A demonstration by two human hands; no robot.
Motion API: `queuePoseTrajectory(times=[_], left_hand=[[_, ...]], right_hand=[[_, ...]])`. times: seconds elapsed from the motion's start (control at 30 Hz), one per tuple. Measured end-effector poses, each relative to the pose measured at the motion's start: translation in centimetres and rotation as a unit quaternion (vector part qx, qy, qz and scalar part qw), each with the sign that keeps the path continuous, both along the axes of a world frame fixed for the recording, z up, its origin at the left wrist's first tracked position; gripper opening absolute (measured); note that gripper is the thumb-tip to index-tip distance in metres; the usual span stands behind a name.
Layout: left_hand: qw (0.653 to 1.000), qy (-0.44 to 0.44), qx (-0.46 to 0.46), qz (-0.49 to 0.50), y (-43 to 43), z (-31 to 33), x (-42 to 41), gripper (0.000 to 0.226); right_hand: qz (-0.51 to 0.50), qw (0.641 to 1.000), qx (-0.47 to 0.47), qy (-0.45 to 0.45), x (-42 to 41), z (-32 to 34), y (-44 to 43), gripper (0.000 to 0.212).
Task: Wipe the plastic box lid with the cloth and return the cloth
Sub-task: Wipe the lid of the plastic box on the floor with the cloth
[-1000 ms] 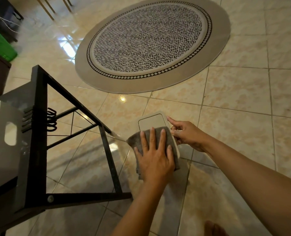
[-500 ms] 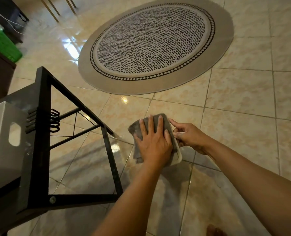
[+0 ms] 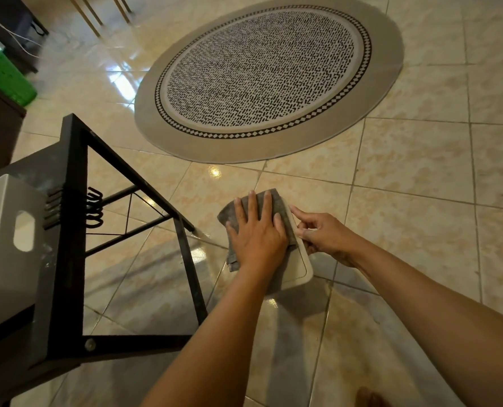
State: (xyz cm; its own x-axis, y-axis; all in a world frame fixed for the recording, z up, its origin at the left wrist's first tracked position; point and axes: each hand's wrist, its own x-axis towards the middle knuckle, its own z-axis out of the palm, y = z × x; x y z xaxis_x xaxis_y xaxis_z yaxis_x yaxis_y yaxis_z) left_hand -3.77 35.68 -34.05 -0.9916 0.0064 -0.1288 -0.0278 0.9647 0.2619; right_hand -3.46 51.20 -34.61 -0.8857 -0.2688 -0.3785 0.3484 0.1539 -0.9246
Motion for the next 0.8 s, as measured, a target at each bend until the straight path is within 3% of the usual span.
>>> queuePoseTrajectory(times=[0.27, 0.43, 0.8], left_hand=[[0.999, 0.036, 0.019, -0.007, -2.1, -1.4, 6.4, 0.060], [0.997, 0.043, -0.055, -0.025, 0.6, -1.4, 9.2, 0.062], [0.999, -0.020, -0.046, 0.003, 2.7, 0.4, 2.0, 0.058]], right_hand=[[-0.004, 1.000, -0.007, 0.006, 0.2, 0.3, -0.1, 0.059], [-0.004, 1.000, -0.013, 0.002, 0.3, 0.4, -0.1, 0.058], [0.007, 1.000, -0.014, 0.001, 0.1, -0.1, 0.0, 0.054]])
